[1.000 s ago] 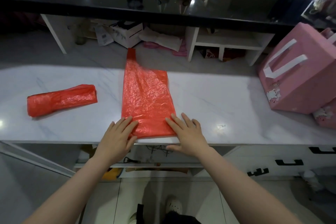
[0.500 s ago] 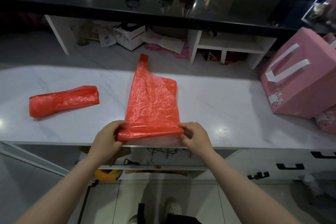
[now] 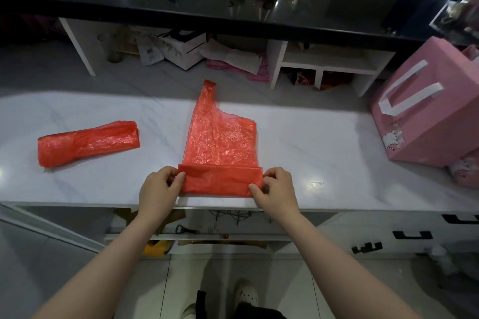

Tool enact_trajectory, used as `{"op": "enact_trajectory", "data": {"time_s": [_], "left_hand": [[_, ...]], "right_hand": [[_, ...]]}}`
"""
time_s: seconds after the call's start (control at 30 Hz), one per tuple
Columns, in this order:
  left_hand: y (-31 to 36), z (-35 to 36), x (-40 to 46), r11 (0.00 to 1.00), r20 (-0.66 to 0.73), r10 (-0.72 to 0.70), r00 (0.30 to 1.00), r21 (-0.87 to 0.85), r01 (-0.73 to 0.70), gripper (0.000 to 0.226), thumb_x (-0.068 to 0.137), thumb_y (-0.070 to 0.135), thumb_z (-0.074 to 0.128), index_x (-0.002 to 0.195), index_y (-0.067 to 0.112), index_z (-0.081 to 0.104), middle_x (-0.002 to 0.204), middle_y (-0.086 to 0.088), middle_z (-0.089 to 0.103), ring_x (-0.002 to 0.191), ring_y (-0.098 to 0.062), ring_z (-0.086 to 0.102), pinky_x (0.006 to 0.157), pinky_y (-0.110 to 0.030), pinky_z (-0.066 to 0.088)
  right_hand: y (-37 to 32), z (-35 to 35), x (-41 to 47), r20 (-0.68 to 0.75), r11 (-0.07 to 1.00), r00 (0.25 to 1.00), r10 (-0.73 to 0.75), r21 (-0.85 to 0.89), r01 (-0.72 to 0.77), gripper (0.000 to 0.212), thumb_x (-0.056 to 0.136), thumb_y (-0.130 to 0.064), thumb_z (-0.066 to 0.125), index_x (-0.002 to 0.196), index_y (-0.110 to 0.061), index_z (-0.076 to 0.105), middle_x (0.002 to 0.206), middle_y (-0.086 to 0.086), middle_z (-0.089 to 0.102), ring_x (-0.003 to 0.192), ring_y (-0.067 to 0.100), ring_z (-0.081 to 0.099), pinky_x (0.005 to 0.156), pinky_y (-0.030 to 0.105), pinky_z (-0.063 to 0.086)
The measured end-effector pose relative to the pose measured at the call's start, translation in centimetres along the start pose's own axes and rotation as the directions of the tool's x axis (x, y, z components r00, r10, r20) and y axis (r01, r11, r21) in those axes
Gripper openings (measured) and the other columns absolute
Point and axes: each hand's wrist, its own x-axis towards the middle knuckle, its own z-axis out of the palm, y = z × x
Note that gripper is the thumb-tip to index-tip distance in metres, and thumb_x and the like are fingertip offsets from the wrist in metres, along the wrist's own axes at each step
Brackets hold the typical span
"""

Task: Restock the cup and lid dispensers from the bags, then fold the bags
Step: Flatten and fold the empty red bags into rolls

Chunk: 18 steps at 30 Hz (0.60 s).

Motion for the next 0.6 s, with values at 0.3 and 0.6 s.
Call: {"op": "enact_trajectory", "data": {"time_s": [0.3,0.6], "left_hand": [[0.8,0.8,-1.0,0.917,0.020,0.260,0.965,0.308,-0.253,0.053,0.084,0.013,0.067,0.133,0.012,0.048,0.127,-0.016,0.053,0.115,-0.035,0.052,0.096,-0.053,0.046],[0.3,1.6,-0.9,0.639,0.494,0.397,0.773,0.456,-0.619,0.079,0.090,0.064,-0.007,0.148,0.021,0.025,0.155,-0.006,0.025,0.142,-0.034,0.023,0.115,-0.046,0.016]], "right_hand": [[-0.5,-0.1,-0.3,-0.008,0.997,1.000,0.018,-0.081,-0.019,0.035,0.091,-0.044,0.054,0.064,-0.023,0.045,0.106,-0.008,0.036,0.110,0.011,0.036,0.094,0.028,0.038],[-0.4,0.1,-0.3,-0.032,0.995,0.999,0.021,-0.101,-0.024,0.034,0.096,-0.041,0.045,0.088,-0.013,0.062,0.112,-0.003,0.042,0.113,0.015,0.038,0.097,0.031,0.039]]}}
